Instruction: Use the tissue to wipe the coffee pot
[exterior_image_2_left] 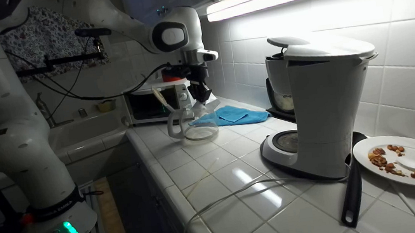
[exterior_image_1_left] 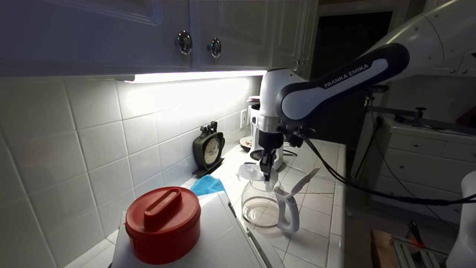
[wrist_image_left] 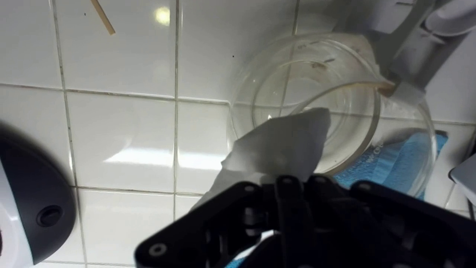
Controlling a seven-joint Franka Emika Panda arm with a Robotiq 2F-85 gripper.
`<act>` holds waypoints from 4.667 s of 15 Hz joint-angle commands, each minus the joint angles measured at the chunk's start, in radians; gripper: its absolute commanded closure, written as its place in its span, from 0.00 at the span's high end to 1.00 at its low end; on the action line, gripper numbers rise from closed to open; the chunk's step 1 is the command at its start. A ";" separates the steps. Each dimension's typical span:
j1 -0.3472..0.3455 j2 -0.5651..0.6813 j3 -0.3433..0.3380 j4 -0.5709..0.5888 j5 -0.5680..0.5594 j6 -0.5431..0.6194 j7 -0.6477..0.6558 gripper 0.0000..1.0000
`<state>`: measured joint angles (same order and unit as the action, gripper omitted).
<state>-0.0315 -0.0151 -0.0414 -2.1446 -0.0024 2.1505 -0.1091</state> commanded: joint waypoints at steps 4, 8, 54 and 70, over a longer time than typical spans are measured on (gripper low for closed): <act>0.002 0.031 0.007 0.017 -0.011 0.038 0.071 0.00; 0.006 0.044 0.011 0.027 -0.013 0.063 0.082 0.00; 0.034 0.025 0.046 0.053 -0.265 -0.034 -0.026 0.00; 0.035 0.073 0.041 0.082 -0.204 0.032 0.182 0.00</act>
<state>0.0015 0.0238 -0.0034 -2.0834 -0.2358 2.1702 0.0523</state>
